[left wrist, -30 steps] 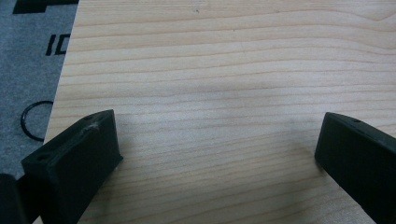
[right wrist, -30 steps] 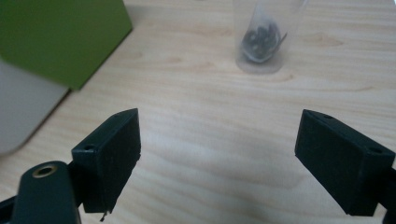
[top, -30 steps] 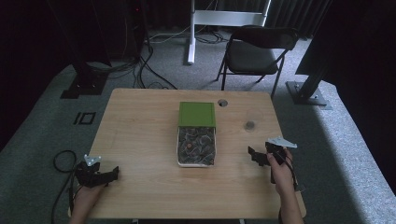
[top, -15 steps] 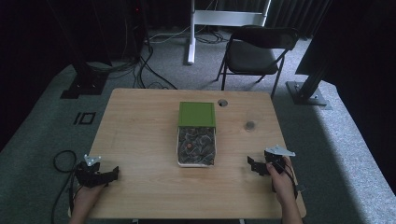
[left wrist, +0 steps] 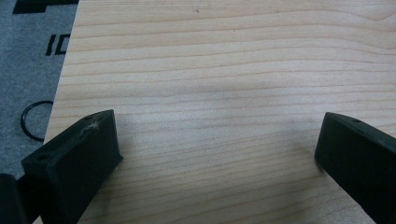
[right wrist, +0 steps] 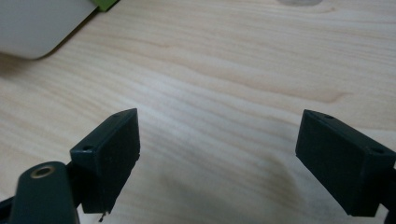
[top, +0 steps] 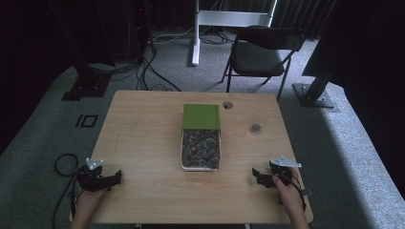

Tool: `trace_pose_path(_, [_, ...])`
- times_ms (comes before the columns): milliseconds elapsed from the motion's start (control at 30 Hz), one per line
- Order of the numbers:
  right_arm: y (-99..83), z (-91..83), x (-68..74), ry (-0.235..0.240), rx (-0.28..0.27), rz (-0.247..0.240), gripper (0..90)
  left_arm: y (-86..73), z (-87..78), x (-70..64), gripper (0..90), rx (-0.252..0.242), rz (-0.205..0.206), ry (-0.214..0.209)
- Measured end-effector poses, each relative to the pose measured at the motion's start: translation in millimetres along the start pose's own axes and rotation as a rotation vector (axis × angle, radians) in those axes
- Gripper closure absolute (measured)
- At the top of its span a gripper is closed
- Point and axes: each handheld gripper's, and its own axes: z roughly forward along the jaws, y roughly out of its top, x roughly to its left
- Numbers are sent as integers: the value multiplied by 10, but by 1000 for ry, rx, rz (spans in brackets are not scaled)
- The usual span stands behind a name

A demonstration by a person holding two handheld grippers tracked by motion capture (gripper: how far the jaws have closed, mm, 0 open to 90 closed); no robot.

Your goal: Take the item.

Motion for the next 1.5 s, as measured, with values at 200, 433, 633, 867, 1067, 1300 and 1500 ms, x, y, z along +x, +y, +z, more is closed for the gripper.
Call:
trace_pose_path(200, [-81, -46, -9, -20, 10, 4, 139, 0, 0, 0, 3, 0, 0, 0])
trace_pose_path(433, [-157, -106, -11, -52, 24, -11, 139, 0, 0, 0, 3, 0, 0, 0])
trace_pose_path(633, [-210, -137, 45, -69, 79, -38, 124, 0, 0, 0, 3, 0, 0, 0])
trace_pose_path(867, [-219, -145, 54, -79, 78, -33, 122, 0, 0, 0, 3, 0, 0, 0])
trace_pose_path(1067, [-221, -146, 56, -82, 79, -25, 120, -3, -4, -15, 3, 2, -23, 20])
trace_pose_path(1300, [-220, -144, 54, -84, 81, -22, 114, -14, -18, -40, 3, 5, -45, 41])
trace_pose_path(1500, [-220, -144, 53, -83, 81, -23, 114, -57, -54, -132, 3, 0, -107, 95])
